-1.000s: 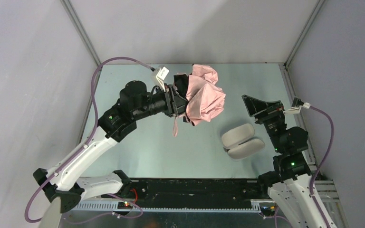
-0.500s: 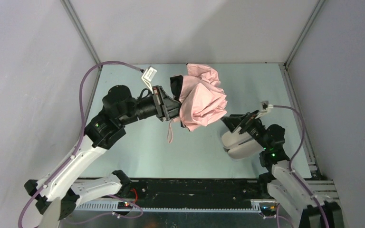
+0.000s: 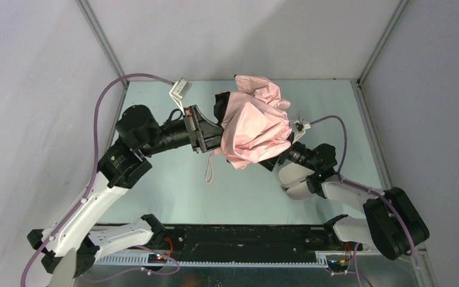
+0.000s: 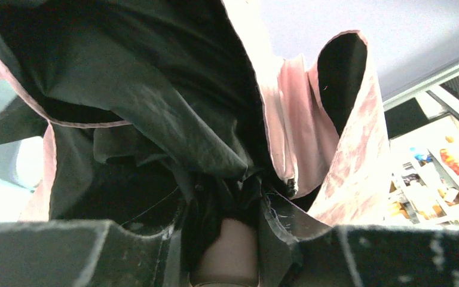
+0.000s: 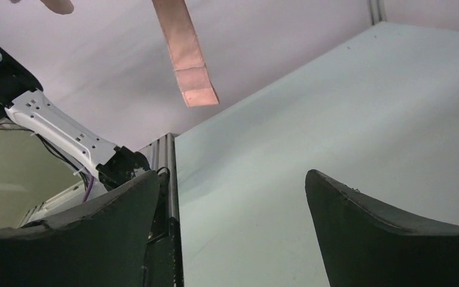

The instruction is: Put away the umbrella

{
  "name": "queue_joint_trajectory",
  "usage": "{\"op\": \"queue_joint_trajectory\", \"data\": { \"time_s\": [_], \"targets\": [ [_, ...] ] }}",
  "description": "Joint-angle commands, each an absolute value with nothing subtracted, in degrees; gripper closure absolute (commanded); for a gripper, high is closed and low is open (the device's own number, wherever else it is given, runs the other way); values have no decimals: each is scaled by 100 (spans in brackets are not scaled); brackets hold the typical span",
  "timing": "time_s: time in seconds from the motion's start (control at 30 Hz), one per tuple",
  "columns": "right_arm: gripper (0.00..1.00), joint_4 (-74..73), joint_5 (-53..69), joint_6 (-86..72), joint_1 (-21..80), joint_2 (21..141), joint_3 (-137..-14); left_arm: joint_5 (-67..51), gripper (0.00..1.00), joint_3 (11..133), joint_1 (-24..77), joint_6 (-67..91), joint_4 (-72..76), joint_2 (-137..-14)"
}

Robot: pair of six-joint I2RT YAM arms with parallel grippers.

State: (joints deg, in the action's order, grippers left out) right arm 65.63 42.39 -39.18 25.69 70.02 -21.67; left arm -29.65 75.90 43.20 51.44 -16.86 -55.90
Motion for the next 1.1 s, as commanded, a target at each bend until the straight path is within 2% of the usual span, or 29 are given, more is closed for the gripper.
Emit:
{"op": "queue_joint_trajectory", "data": {
  "time_s": [0.0,0.43,0.7,0.83,1.07],
  "targets": [
    [6,7520,4392,-3632,2796,7393,-2739,-3398,100,8011,4330,5452,-1080,-5556],
    [10,8249,4631,-4049,3385,8439,-3806,-3647,100,8230,4337,5698,-873,-5724],
    [22,8435,4690,-4320,3406,8596,-4096,-3711,100,8311,4354,5791,-772,-5747],
    [34,8519,4724,-4468,3444,8655,-4258,-3737,100,8310,4358,5835,-726,-5757],
    [39,8530,4701,-4540,3497,8748,-4412,-3774,100,8340,4353,5923,-614,-5775]
  ]
}}
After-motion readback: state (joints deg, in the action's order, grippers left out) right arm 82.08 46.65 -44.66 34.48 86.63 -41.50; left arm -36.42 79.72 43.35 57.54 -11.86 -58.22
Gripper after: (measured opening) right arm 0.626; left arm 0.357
